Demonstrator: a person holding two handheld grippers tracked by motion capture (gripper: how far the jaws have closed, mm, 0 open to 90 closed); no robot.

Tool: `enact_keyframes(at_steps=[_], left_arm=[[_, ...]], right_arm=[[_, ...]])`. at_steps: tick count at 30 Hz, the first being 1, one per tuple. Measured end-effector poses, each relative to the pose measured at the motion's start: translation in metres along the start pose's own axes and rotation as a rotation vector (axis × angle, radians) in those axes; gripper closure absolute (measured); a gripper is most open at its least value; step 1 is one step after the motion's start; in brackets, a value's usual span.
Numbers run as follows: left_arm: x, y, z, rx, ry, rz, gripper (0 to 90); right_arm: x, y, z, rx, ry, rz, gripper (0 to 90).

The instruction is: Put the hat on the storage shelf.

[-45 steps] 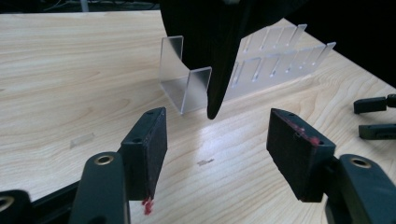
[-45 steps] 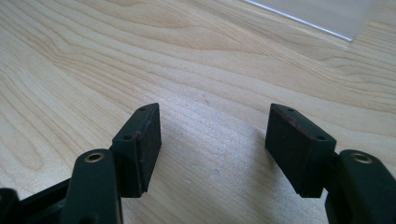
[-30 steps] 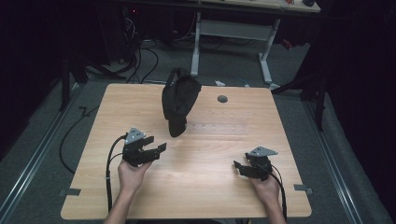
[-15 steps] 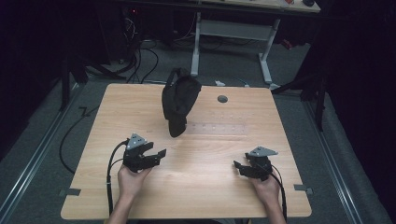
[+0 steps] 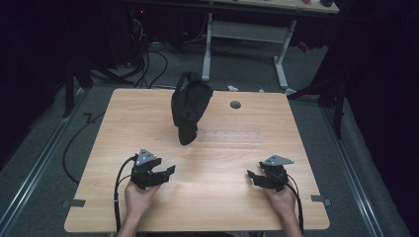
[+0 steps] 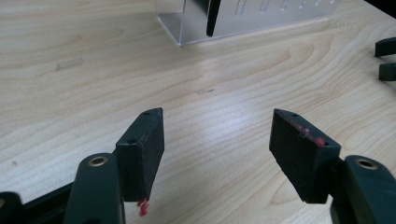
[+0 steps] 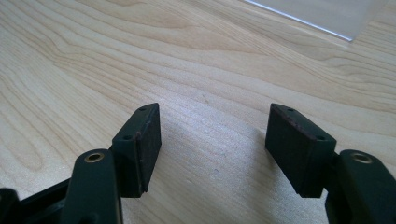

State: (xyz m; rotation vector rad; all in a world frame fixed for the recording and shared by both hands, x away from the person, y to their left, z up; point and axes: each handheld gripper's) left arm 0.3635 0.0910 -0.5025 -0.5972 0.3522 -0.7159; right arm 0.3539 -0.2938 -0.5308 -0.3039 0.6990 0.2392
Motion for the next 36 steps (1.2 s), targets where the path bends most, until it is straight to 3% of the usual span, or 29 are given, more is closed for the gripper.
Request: enact_keyframes(at_steps=[15,22,36], left_arm=[[-0.005,0.010,-0.013,0.000,0.006,0.038,35.2],[-0.004,0.015,-0.021,0.046,0.024,0.075,35.2],[-0.004,0.023,-0.029,0.063,0.015,0.116,35.1]], right_arm=[[0.000,0.000,0.000,0.001,0.000,-0.001,36.2],[0.000,0.000,0.000,0.001,0.000,-0.001,36.2],[0.000,0.000,0.000,0.002,0.001,-0.003,36.1]])
Point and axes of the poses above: each handheld gripper's, and its own axes: x roughly forward along the jaws, z roughly out of its top, y roughly to its left, and after that the axes turned 15 degrees about -z, right-handed
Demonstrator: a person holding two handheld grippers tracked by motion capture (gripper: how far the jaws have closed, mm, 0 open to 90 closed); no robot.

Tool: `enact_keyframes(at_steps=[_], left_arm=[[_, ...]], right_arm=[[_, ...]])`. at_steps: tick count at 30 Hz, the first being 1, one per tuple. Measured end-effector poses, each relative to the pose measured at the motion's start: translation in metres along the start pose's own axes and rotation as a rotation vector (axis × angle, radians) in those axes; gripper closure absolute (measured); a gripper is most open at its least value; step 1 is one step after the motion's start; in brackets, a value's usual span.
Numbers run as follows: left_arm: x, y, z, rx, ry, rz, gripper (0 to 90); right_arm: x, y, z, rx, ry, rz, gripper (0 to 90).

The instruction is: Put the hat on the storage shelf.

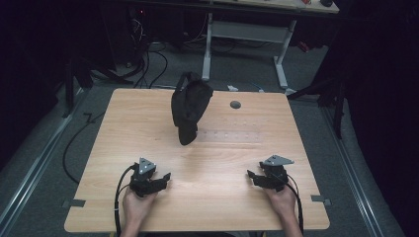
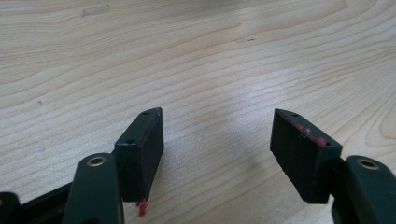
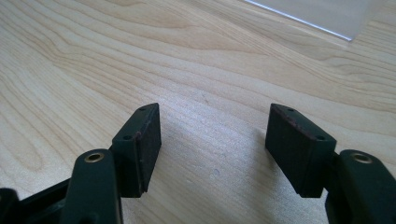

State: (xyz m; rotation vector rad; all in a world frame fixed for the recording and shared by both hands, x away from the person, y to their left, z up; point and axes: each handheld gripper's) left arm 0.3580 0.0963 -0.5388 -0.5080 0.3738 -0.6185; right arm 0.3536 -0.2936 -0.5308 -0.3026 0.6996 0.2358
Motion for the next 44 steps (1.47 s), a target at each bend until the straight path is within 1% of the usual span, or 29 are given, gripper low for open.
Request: enact_keyframes(at_steps=[2,8,12,21,28,29,40,44], left_arm=[[0.0000,0.0010,-0.0018,0.010,0.002,0.006,35.1],[-0.0004,0.0021,-0.0032,0.009,-0.003,0.014,35.0],[-0.0004,0.0025,-0.0037,0.017,-0.006,0.020,34.9],[0.0005,0.0015,-0.0051,0.034,0.004,0.027,33.8],[0.0027,-0.0002,-0.0081,0.072,0.017,0.042,32.4],[0.0034,-0.0008,-0.0090,0.082,0.019,0.046,32.3],[0.0038,-0.0011,-0.0092,0.082,0.022,0.043,30.7],[0.0045,-0.0017,-0.0093,0.079,0.019,0.049,30.2]], right_arm=[[0.0000,0.0000,0.0000,0.000,0.000,0.000,36.2],[0.0000,0.0000,0.0000,-0.001,0.000,0.001,36.1],[0.0000,0.0000,0.0000,-0.001,0.000,0.000,36.2],[0.0000,0.0000,0.0000,0.000,0.000,0.000,36.1],[0.0000,0.0000,0.0000,0.000,0.000,0.001,36.2],[-0.0001,0.0000,0.0000,0.000,0.001,0.000,36.2],[0.0000,-0.0001,0.0000,-0.001,0.000,0.000,36.1],[0.0000,0.0000,0.0000,0.000,0.000,0.000,36.1]])
Point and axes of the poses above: each handheld gripper's, and its own axes: x roughly forward along the jaws, z roughly out of its top, y roughly to its left, and after that the axes turned 15 degrees about -z, right-handed
